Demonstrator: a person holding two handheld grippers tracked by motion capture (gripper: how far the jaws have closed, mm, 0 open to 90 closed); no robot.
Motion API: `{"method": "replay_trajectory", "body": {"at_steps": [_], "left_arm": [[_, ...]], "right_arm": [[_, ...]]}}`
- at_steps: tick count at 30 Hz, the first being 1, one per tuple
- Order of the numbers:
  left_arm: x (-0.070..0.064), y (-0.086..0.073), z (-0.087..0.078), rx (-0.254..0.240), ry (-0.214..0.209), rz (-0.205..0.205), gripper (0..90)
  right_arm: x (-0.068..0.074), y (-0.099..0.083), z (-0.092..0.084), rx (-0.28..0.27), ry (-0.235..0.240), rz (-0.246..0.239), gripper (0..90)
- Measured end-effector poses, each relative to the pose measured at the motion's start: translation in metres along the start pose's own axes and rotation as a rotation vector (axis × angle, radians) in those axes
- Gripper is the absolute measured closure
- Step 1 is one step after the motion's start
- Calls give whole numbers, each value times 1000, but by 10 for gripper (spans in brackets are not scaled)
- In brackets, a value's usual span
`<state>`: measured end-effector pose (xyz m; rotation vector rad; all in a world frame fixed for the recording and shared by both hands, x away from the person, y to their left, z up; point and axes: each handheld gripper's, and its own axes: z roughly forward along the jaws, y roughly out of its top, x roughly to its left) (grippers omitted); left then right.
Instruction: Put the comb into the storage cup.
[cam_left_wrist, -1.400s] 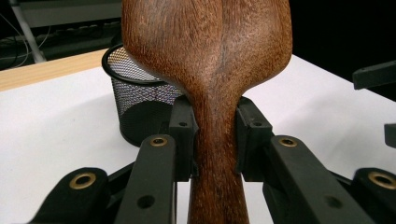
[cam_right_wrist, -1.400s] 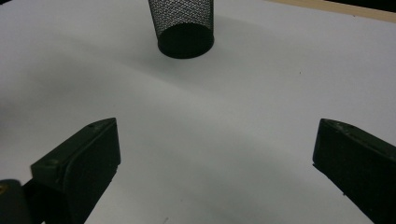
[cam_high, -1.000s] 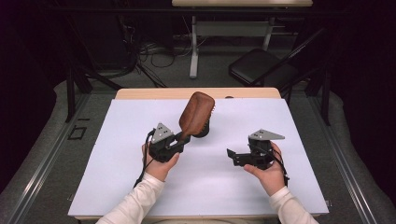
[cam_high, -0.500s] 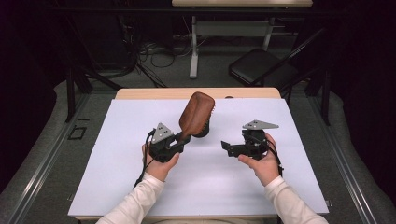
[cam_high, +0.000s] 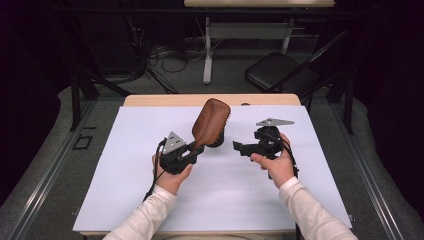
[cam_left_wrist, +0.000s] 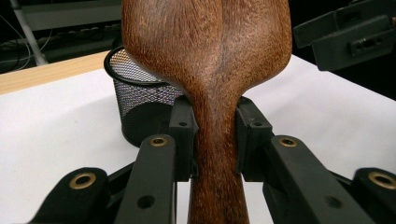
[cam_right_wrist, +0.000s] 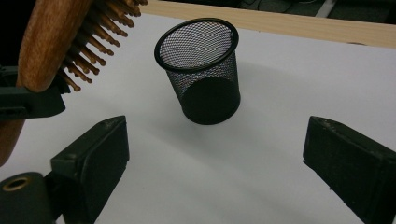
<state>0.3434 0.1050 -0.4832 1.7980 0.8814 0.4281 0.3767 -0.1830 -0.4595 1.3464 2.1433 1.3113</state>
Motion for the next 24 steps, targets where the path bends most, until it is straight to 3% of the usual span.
{"method": "replay_trajectory", "body": {"at_steps": [14, 24], "left_arm": [[-3, -1, 1, -1, -4, 6, 719], [-3, -1, 2, 3, -4, 8, 719]], "right_arm": [[3, 21, 6, -32, 61, 86, 108], [2, 31, 5, -39, 64, 109, 125]]}}
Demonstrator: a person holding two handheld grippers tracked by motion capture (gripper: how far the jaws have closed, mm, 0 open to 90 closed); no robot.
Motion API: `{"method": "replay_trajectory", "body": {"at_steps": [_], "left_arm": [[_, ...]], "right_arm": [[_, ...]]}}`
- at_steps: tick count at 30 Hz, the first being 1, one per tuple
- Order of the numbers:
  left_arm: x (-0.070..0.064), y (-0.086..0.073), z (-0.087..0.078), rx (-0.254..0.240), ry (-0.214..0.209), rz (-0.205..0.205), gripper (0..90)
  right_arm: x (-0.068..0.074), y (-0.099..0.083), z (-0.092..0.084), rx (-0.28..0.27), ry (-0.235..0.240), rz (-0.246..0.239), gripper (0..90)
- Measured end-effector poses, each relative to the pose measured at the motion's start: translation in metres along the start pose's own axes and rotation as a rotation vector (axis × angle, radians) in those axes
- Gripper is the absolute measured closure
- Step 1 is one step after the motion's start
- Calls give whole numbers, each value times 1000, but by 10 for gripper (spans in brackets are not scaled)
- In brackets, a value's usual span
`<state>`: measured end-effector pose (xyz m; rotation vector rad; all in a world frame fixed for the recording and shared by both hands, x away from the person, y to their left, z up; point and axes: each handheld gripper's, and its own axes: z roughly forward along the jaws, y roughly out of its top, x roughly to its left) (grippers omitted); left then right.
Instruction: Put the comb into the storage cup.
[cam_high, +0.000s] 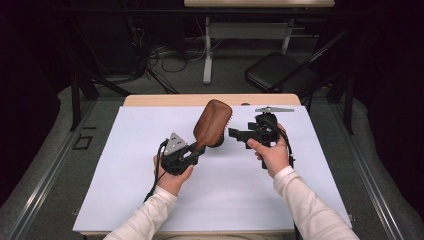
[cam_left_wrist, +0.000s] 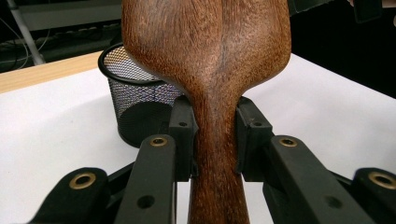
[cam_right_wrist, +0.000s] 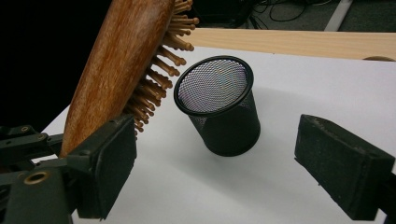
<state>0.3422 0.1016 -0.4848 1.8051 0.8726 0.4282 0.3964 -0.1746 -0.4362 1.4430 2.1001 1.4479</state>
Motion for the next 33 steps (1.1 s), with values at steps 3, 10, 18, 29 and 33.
{"method": "replay_trajectory", "body": {"at_steps": [3, 10, 18, 29, 33], "left_arm": [[-1, 0, 0, 2, -2, 1, 719], [0, -1, 1, 5, -3, 0, 719], [0, -2, 2, 10, -4, -1, 719], [-1, -2, 2, 10, -9, 2, 719], [-1, -2, 3, 11, -9, 2, 719]], "right_arm": [[0, 1, 0, -1, 10, 4, 125], [0, 4, -1, -1, 18, 7, 128], [0, 7, -4, -9, 39, 29, 128], [1, 9, 1, -1, 98, 58, 128], [2, 10, 2, -3, 112, 62, 129]]}}
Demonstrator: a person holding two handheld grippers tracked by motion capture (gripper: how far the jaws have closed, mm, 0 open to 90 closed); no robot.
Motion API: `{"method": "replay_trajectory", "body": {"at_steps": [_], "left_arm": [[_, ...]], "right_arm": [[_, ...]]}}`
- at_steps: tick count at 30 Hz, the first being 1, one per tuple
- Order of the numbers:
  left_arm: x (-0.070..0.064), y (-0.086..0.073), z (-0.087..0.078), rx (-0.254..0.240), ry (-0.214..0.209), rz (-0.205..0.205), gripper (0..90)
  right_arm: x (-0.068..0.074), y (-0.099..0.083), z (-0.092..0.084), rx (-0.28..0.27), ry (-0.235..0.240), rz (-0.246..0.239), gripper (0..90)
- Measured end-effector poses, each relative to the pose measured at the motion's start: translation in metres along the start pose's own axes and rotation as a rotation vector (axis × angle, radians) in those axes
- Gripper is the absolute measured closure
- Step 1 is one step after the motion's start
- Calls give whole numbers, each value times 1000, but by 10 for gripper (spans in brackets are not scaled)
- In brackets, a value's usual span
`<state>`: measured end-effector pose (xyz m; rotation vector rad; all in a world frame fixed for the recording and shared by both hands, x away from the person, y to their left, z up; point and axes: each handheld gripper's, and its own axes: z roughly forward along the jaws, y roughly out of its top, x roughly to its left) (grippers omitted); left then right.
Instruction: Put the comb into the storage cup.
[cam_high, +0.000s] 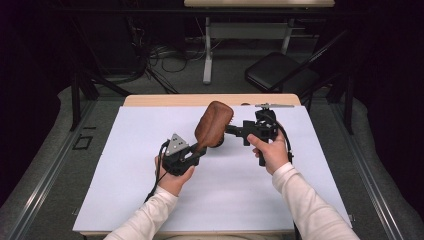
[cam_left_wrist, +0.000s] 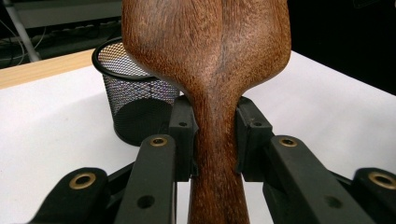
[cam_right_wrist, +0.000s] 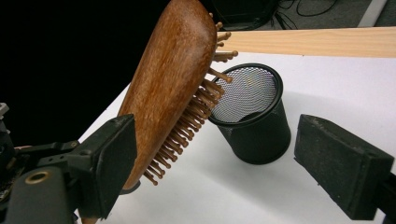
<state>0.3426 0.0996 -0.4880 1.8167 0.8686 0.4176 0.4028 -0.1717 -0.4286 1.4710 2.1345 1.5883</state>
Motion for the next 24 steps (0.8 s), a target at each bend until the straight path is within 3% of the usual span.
{"method": "replay_trajectory", "body": {"at_steps": [11, 24], "left_arm": [[-2, -1, 1, 4, -7, 6, 719], [-7, -3, 4, 15, -26, 14, 719]], "right_arm": [[-2, 1, 2, -9, 21, 36, 135], [-5, 2, 3, -2, 21, 42, 135]]}}
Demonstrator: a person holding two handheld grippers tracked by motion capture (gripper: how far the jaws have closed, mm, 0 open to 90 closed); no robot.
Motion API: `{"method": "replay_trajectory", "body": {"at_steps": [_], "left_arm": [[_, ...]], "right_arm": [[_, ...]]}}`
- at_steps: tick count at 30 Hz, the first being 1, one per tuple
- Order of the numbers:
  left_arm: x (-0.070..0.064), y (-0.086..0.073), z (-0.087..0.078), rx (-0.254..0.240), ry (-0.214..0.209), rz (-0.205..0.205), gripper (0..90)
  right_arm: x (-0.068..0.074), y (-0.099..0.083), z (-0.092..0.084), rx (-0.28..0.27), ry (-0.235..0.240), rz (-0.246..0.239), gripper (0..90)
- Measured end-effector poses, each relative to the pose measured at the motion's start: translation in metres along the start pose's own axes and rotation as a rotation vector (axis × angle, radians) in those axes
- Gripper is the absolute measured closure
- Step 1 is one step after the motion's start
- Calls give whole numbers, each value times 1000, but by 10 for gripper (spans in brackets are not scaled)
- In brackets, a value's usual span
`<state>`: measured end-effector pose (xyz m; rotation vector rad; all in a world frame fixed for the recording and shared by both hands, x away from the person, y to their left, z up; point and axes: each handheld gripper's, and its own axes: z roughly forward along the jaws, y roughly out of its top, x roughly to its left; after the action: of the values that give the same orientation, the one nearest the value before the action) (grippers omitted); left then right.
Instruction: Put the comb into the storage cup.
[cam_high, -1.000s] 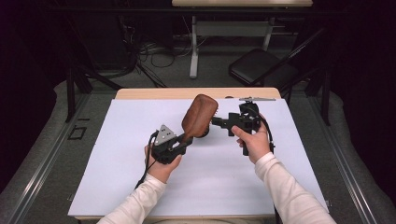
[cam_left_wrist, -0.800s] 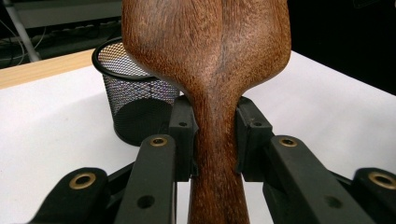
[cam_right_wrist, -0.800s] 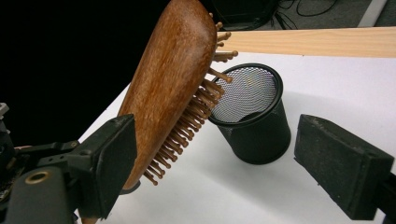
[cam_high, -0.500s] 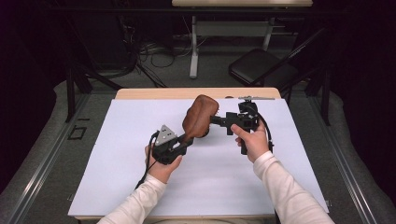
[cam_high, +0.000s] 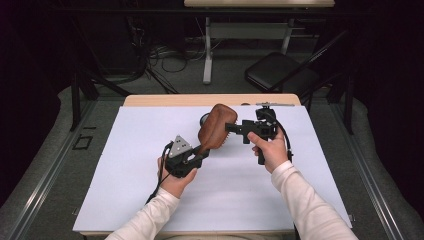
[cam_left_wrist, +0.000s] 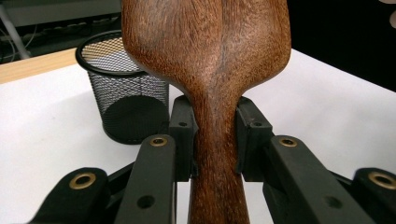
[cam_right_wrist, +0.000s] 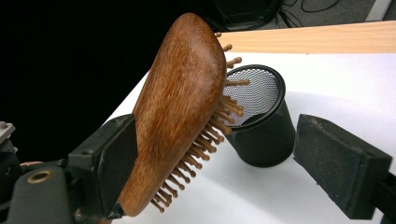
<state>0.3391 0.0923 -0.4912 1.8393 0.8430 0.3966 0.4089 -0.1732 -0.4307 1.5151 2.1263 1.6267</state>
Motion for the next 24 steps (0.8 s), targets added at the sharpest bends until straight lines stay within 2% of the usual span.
{"method": "replay_trajectory", "body": {"at_steps": [8, 17, 24], "left_arm": [[-5, 0, 1, 2, -26, 0, 719], [-9, 0, 2, 0, -61, 1, 719], [-10, 0, 2, -2, -73, 9, 719]], "right_arm": [[-2, 0, 2, 7, 4, 3, 135], [-3, -1, 4, 26, 47, 18, 135], [-5, 0, 5, 30, 84, 44, 136]]}}
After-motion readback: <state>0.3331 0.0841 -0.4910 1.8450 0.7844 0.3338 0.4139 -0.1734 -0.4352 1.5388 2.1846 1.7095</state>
